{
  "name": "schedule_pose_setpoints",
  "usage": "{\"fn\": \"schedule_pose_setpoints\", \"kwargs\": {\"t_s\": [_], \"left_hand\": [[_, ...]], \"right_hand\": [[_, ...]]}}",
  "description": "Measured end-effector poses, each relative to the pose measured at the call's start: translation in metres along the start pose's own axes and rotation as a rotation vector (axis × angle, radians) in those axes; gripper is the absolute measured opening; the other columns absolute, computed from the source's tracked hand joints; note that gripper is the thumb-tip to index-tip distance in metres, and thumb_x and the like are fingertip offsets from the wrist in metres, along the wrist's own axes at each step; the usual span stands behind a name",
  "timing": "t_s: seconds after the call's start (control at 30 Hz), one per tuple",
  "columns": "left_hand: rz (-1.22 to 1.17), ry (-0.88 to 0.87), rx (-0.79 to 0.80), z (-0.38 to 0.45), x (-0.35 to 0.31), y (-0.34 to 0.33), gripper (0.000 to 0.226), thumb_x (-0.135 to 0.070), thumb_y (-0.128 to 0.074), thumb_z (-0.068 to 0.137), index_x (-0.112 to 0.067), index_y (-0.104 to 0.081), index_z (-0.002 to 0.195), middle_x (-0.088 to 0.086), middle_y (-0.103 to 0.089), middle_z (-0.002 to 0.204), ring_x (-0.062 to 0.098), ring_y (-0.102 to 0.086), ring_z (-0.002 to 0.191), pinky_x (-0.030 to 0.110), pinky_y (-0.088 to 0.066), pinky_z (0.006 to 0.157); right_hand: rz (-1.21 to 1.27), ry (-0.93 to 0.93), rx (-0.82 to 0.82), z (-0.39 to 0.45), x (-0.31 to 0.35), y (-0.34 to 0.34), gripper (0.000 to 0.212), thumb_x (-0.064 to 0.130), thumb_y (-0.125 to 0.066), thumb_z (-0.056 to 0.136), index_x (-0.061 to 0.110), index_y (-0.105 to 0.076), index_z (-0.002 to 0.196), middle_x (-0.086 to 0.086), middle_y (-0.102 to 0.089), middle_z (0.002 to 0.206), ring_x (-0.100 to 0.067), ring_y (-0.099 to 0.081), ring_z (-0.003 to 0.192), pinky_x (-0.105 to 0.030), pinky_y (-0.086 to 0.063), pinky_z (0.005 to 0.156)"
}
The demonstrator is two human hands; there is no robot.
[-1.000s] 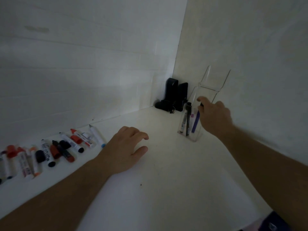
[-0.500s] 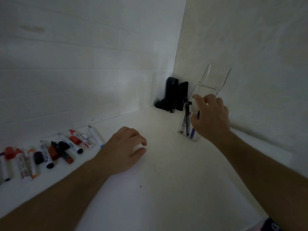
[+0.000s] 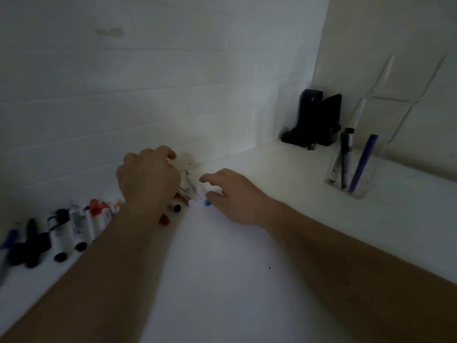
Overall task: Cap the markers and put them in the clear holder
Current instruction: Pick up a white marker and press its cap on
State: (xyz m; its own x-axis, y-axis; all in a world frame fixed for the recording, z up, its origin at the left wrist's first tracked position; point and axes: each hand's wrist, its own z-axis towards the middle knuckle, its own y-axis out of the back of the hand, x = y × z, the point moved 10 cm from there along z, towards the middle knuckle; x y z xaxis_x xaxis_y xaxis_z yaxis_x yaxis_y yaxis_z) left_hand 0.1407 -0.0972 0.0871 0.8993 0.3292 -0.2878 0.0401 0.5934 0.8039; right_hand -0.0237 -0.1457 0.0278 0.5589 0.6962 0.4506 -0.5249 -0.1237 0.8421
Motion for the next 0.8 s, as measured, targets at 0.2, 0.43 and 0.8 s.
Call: {"fn": "schedule_pose_setpoints", "kwargs": {"t_s": [0.2,0.43,0.8], "left_hand": [[0.07,0.016,0.162,-0.002,0.0,-0.023,0.04,-0.028,-0.047,0.084,-0.038,-0.068,0.117,0.003,-0.065,0.121,0.034,-0.046,0.114,0.043,-0.038,0.097],[0.134,-0.059,0.318,-0.015,-0.014,-0.048,0.049,-0.052,-0.051,0.076,-0.037,-0.064,0.121,0.002,-0.064,0.117,0.032,-0.038,0.116,0.044,-0.028,0.09],[0.083,-0.054,0.289,-0.011,-0.013,-0.053,0.045,-0.043,-0.051,0.078,-0.041,-0.063,0.122,-0.006,-0.067,0.115,0.029,-0.038,0.118,0.046,-0.026,0.096]], "right_hand": [[-0.206,-0.001,0.037,0.02,0.0,-0.012,0.034,0.042,-0.042,0.104,0.022,-0.069,0.104,-0.007,-0.054,0.094,-0.032,-0.059,0.097,-0.034,-0.042,0.08],[-0.461,-0.155,0.008,-0.005,-0.043,0.025,0.034,0.051,-0.04,0.1,0.028,-0.058,0.118,-0.01,-0.06,0.105,-0.032,-0.059,0.094,-0.036,-0.046,0.074],[-0.018,-0.298,-0.244,-0.046,-0.091,0.059,0.048,0.053,-0.047,0.099,0.031,-0.042,0.142,0.003,-0.065,0.078,-0.014,-0.062,0.071,-0.035,-0.053,0.071]]}}
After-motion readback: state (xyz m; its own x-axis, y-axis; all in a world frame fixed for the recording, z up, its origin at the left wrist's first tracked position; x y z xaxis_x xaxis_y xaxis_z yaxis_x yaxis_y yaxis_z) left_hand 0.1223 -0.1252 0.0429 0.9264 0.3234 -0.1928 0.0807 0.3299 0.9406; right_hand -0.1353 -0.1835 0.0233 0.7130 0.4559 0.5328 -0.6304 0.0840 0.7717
